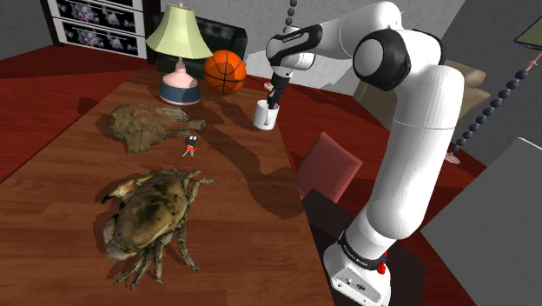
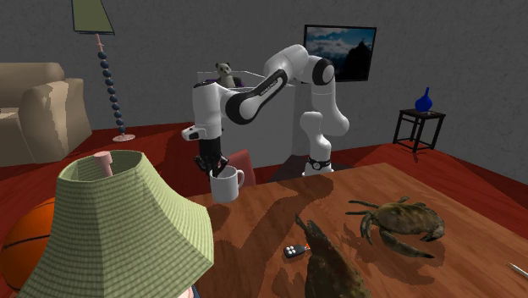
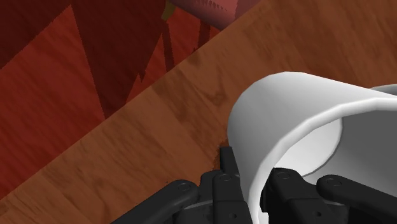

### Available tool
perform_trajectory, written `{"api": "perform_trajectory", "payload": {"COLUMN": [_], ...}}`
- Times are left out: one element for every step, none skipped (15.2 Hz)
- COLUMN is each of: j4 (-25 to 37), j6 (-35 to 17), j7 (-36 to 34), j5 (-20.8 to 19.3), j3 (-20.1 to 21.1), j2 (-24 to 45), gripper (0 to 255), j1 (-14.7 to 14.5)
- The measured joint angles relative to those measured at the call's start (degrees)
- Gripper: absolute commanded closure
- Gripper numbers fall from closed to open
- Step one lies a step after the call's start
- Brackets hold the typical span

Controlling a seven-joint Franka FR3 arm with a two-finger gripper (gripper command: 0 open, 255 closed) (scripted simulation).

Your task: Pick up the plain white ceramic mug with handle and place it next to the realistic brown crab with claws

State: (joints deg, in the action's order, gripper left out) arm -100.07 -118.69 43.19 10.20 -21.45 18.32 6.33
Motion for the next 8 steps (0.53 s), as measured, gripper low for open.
{"api": "perform_trajectory", "payload": {"j4": [0.4, 0.9, 1.2, 1.8, 2.1, 2.7, 3.5, 3.6], "j6": [0.6, 1.3, 1.9, 2.7, 3.4, 4.1, 4.8, 5.3], "j7": [-0.1, -0.3, -0.4, -0.6, -0.7, -0.7, -0.7, -0.8], "j5": [-0.2, -0.3, -0.4, -0.6, -0.8, -0.8, -0.9, -1.0], "j3": [-0.1, -0.1, -0.1, -0.2, -0.2, -0.3, -0.3, -0.4], "j2": [-0.3, -0.5, -0.8, -1.0, -1.4, -1.5, -1.5, -1.8], "gripper": [255, 255, 255, 255, 255, 255, 255, 255], "j1": [0.0, -0.1, -0.1, -0.1, -0.2, -0.1, -0.1, -0.1]}}
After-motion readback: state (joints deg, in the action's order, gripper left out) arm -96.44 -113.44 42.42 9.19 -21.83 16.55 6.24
